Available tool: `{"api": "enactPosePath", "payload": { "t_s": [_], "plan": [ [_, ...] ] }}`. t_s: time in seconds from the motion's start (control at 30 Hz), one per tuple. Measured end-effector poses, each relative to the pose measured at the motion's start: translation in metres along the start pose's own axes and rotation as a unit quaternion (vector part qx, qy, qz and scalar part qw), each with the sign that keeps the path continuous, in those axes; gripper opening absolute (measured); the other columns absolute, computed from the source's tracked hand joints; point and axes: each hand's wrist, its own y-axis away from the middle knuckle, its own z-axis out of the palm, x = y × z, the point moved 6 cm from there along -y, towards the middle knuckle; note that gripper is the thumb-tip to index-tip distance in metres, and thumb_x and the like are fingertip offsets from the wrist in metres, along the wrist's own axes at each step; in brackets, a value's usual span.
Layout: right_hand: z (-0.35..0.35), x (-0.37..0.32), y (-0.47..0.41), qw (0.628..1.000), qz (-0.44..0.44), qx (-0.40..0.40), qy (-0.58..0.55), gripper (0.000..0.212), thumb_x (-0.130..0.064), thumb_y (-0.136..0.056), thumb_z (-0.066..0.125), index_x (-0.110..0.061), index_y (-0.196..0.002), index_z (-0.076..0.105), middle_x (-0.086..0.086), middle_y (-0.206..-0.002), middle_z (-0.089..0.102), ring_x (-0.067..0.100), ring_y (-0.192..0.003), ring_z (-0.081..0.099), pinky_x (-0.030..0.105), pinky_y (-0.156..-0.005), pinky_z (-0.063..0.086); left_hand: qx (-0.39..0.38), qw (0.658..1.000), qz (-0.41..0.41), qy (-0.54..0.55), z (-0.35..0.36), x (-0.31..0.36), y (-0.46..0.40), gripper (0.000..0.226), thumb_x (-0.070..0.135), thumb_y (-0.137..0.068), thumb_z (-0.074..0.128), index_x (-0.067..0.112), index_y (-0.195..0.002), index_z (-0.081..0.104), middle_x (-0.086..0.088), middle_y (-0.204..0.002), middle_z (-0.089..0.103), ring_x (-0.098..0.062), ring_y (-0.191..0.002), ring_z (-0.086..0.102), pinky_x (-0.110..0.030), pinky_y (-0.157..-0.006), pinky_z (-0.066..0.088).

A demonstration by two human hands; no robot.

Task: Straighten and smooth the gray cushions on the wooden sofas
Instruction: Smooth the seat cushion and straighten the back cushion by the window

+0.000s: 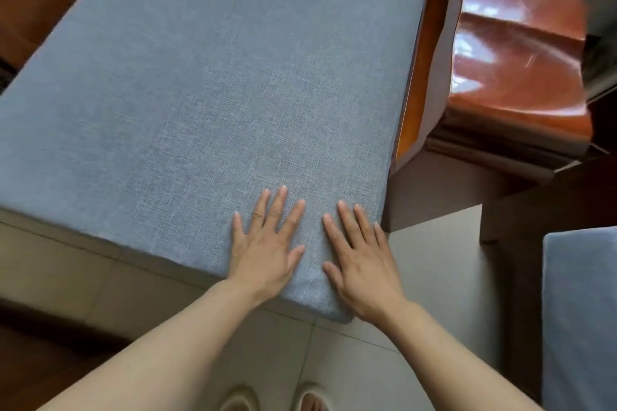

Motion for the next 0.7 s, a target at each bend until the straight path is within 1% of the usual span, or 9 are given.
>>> {"api": "enactPosePath", "payload": {
  "t_s": [0.07, 0.1, 0.2, 0.27, 0.33, 0.43, 0.53, 0.57, 0.7],
  "plan": [
    [0.003, -0.002, 0.0, 1.0, 0.001, -0.007, 0.001, 0.069, -0.047, -0.081, 0.037, -0.022, -0.145, 0.034, 0.009, -0.155, 0.029, 0.027, -0.14, 0.017, 0.046, -0.105, 0.026, -0.008, 1.0, 0.0, -0.005, 0.006, 0.002, 0.004, 0.069, 0.052, -0.098, 0.026, 0.041, -0.14, -0.028, 0.007, -0.149, -0.041, -0.019, -0.137, -0.037, -0.059, -0.11, -0.009],
    [0.004, -0.003, 0.0, 1.0, 0.002, -0.007, -0.002, 0.069, -0.046, -0.083, 0.035, -0.022, -0.147, 0.031, 0.009, -0.156, 0.023, 0.027, -0.142, 0.012, 0.047, -0.106, 0.021, -0.009, 1.0, -0.001, -0.006, 0.008, 0.002, 0.004, 0.068, 0.053, -0.098, 0.024, 0.042, -0.139, -0.029, 0.007, -0.148, -0.042, -0.019, -0.136, -0.038, -0.059, -0.11, -0.011],
    [0.013, -0.005, 0.001, 0.999, 0.0, -0.014, -0.033, 0.069, -0.049, -0.087, 0.02, -0.027, -0.151, 0.006, 0.001, -0.158, -0.009, 0.017, -0.143, -0.014, 0.045, -0.112, -0.001, -0.003, 1.0, 0.005, -0.001, 0.014, 0.001, 0.004, 0.067, 0.055, -0.097, 0.022, 0.044, -0.14, -0.029, 0.008, -0.147, -0.043, -0.018, -0.135, -0.04, -0.059, -0.109, -0.014],
    [0.018, -0.005, 0.002, 0.999, 0.007, -0.009, -0.052, 0.067, -0.051, -0.087, 0.015, -0.031, -0.148, -0.002, -0.003, -0.156, -0.017, 0.014, -0.142, -0.021, 0.043, -0.113, -0.008, 0.014, 1.0, 0.009, 0.004, 0.018, -0.001, 0.004, 0.066, 0.056, -0.097, 0.021, 0.045, -0.139, -0.029, 0.009, -0.147, -0.043, -0.017, -0.135, -0.04, -0.059, -0.108, -0.014],
    [0.022, -0.005, 0.002, 0.999, 0.011, -0.001, -0.049, 0.067, -0.052, -0.087, 0.015, -0.032, -0.149, 0.0, -0.005, -0.156, -0.017, 0.016, -0.144, -0.017, 0.044, -0.113, -0.007, 0.032, 0.999, 0.008, -0.001, 0.02, -0.002, 0.005, 0.064, 0.057, -0.097, 0.02, 0.046, -0.137, -0.029, 0.009, -0.148, -0.041, -0.016, -0.136, -0.038, -0.058, -0.109, -0.014],
    [0.025, -0.004, 0.001, 0.998, 0.013, 0.032, -0.043, 0.067, -0.051, -0.089, 0.02, -0.03, -0.151, 0.007, -0.003, -0.158, -0.008, 0.02, -0.146, -0.008, 0.044, -0.113, -0.002, 0.079, 0.997, 0.004, 0.005, 0.022, -0.002, 0.004, 0.061, 0.059, -0.094, 0.017, 0.048, -0.136, -0.026, 0.011, -0.151, -0.036, -0.015, -0.139, -0.033, -0.057, -0.11, -0.014],
    [0.025, -0.003, 0.0, 0.997, 0.012, 0.064, -0.046, 0.065, -0.049, -0.09, 0.026, -0.028, -0.151, 0.019, 0.001, -0.161, 0.005, 0.023, -0.147, 0.0, 0.046, -0.115, 0.003, 0.126, 0.992, 0.008, 0.009, 0.025, -0.003, 0.002, 0.06, 0.064, -0.085, 0.002, 0.048, -0.138, -0.023, 0.012, -0.153, -0.031, -0.014, -0.141, -0.028, -0.057, -0.11, -0.013],
    [0.025, -0.003, 0.0, 0.996, 0.009, 0.074, -0.048, 0.065, -0.049, -0.09, 0.028, -0.028, -0.151, 0.023, 0.003, -0.16, 0.009, 0.024, -0.147, 0.003, 0.046, -0.115, 0.004, 0.142, 0.99, 0.009, 0.012, 0.025, -0.003, 0.002, 0.062, 0.064, -0.083, 0.0, 0.048, -0.139, -0.02, 0.012, -0.154, -0.028, -0.014, -0.143, -0.025, -0.057, -0.11, -0.012],
    [0.024, -0.003, 0.002, 0.991, -0.021, 0.119, -0.062, 0.064, -0.049, -0.089, 0.034, -0.027, -0.149, 0.029, 0.004, -0.16, 0.016, 0.024, -0.146, 0.008, 0.045, -0.115, 0.002, 0.212, 0.977, 0.01, 0.016, 0.028, -0.003, 0.004, 0.064, 0.063, -0.086, 0.014, 0.044, -0.146, 0.0, 0.01, -0.16, -0.003, -0.015, -0.147, -0.005, -0.058, -0.111, -0.003]
  ]
}}
